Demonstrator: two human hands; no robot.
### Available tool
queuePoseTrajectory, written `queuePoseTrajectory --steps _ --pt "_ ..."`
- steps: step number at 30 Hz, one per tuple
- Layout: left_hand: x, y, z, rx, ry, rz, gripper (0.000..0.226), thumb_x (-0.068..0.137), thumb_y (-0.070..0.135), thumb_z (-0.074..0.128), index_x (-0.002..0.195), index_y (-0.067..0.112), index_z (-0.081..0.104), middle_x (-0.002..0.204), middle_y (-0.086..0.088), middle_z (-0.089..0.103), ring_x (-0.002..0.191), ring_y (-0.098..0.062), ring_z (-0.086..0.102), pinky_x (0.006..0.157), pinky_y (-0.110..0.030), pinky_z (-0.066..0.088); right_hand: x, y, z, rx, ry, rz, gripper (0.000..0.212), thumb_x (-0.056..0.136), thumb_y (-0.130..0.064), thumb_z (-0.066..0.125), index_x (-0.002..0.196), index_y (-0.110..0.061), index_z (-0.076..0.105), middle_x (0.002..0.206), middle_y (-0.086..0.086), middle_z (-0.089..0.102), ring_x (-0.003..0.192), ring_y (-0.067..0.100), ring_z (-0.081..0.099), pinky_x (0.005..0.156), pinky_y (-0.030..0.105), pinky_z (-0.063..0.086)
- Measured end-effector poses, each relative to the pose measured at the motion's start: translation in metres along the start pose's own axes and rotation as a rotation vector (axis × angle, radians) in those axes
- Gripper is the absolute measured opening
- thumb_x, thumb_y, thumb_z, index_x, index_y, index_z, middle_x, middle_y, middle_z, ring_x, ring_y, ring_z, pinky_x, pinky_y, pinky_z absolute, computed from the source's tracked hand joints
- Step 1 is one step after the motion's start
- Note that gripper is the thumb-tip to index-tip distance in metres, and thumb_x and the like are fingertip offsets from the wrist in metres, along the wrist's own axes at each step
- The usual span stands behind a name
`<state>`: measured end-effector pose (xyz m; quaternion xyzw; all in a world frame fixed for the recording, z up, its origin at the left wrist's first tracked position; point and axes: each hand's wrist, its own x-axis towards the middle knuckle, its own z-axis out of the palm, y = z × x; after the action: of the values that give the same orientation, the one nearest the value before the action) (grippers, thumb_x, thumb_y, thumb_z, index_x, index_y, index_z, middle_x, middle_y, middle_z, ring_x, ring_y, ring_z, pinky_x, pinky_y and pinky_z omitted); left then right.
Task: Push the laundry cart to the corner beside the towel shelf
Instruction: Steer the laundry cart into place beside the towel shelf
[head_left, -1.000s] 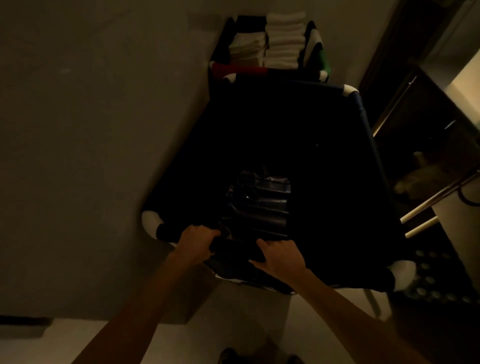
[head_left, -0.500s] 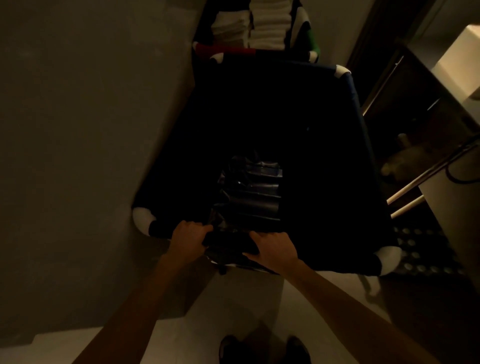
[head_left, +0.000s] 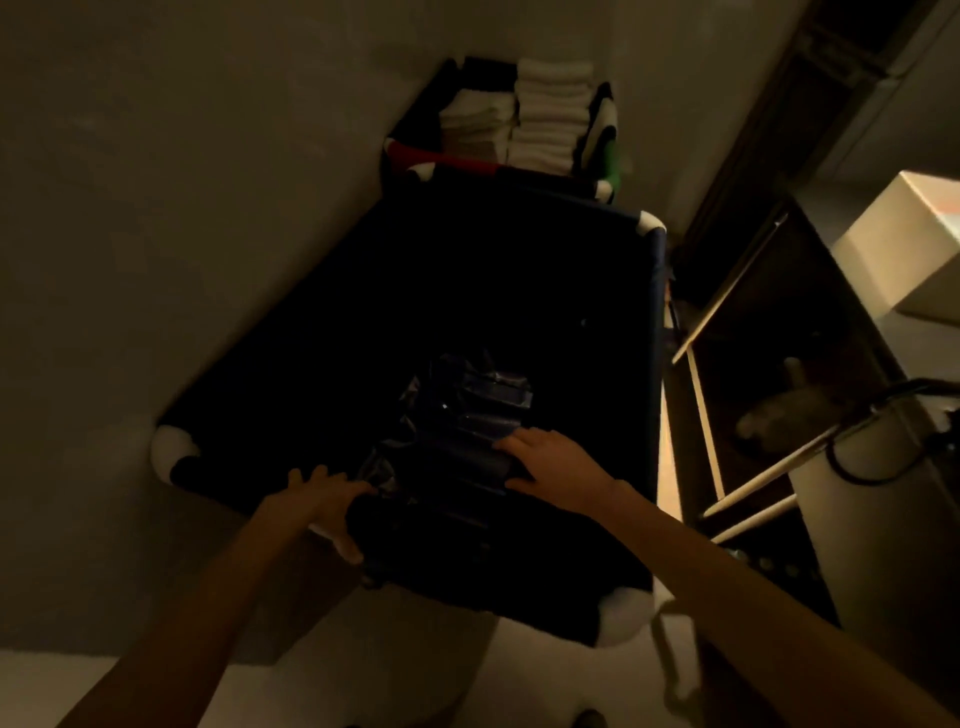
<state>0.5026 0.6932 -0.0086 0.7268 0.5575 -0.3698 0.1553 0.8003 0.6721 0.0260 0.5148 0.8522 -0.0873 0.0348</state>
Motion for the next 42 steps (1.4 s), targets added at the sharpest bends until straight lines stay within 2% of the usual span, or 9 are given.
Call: queuePoseTrajectory --steps 2,4,9,14,16,19,24,33,42 --pt "-0.002 0.044 -0.026 -0.242 0.072 0.097 0.087 0.075 0.071 0.055 0.146 0.036 0.018 0.153 -0.002 0.022 0.140 -0.033 0.014 0.113 -0.054 0.012 -0.017 0.046 -0.018 -0.028 0.017 -0.025 0.052 0.090 -0.035 0.056 0.137 -0.016 0.041 0.133 0.008 0.048 0.120 0.028 0.047 0.096 0.038 0.038" --pt "-0.008 0.089 -0.056 -0.347 0.236 0.135 0.075 0.082 0.068 0.048 0.144 0.034 0.024 0.151 -0.004 0.027 0.138 -0.033 0.018 0.112 -0.052 0.014 -0.034 0.087 -0.034 -0.065 0.043 -0.036 0.051 0.090 -0.032 0.056 0.136 -0.015 0.042 0.131 0.009 0.049 0.118 0.028 0.048 0.095 0.039 0.040" --pt "-0.005 0.178 -0.118 -0.353 0.588 0.080 0.065 0.087 0.061 0.046 0.143 0.034 0.027 0.147 -0.003 0.031 0.135 -0.027 0.022 0.110 -0.048 0.014 -0.048 0.169 -0.070 -0.135 0.090 -0.091 0.050 0.088 -0.026 0.060 0.134 -0.011 0.046 0.131 0.012 0.050 0.118 0.032 0.047 0.095 0.041 0.040" --pt "0.024 0.188 -0.151 -0.340 0.723 -0.047 0.068 0.088 0.053 0.051 0.146 0.030 0.025 0.149 -0.007 0.029 0.136 -0.030 0.022 0.110 -0.052 0.013 0.002 0.209 -0.090 -0.204 0.165 -0.216 0.051 0.071 -0.018 0.077 0.117 -0.007 0.060 0.111 0.015 0.063 0.098 0.035 0.062 0.080 0.042 0.049" --pt "0.039 0.179 -0.160 -0.354 0.760 -0.087 0.069 0.085 0.050 0.057 0.145 0.027 0.030 0.148 -0.011 0.032 0.135 -0.033 0.026 0.109 -0.054 0.015 0.033 0.217 -0.097 -0.224 0.192 -0.259 0.053 0.067 -0.020 0.081 0.115 -0.007 0.062 0.108 0.014 0.065 0.096 0.034 0.063 0.080 0.041 0.050" --pt "0.068 0.163 -0.176 -0.383 0.792 -0.156 0.071 0.084 0.048 0.061 0.144 0.024 0.032 0.147 -0.014 0.033 0.134 -0.035 0.028 0.108 -0.055 0.017 0.082 0.229 -0.112 -0.292 0.209 -0.333 0.055 0.071 -0.022 0.078 0.121 -0.008 0.059 0.115 0.013 0.063 0.105 0.032 0.061 0.089 0.041 0.047" --pt "0.100 0.141 -0.203 -0.456 0.765 -0.249 0.068 0.088 0.042 0.054 0.146 0.023 0.026 0.150 -0.012 0.028 0.135 -0.032 0.026 0.110 -0.048 0.019 0.162 0.248 -0.136 -0.352 0.119 -0.427 0.059 0.088 -0.027 0.060 0.141 -0.011 0.038 0.140 0.009 0.044 0.131 0.028 0.038 0.110 0.038 0.024" --pt "0.124 0.075 -0.237 -0.494 0.697 -0.427 0.073 0.090 0.037 0.053 0.149 0.021 0.015 0.153 -0.012 0.019 0.138 -0.031 0.020 0.111 -0.044 0.018 0.322 0.244 -0.177 -0.420 0.092 -0.582 0.061 0.090 -0.031 0.057 0.143 -0.016 0.031 0.146 0.004 0.035 0.134 0.024 0.032 0.108 0.035 0.025" --pt "0.216 0.024 -0.304 -0.518 0.625 -0.663 0.077 0.089 0.032 0.055 0.150 0.019 0.009 0.155 -0.013 0.014 0.139 -0.030 0.019 0.112 -0.044 0.019 0.483 0.266 -0.182 -0.496 0.076 -0.792 0.064 0.090 -0.032 0.057 0.144 -0.014 0.028 0.143 0.006 0.037 0.130 0.026 0.036 0.102 0.036 0.030"
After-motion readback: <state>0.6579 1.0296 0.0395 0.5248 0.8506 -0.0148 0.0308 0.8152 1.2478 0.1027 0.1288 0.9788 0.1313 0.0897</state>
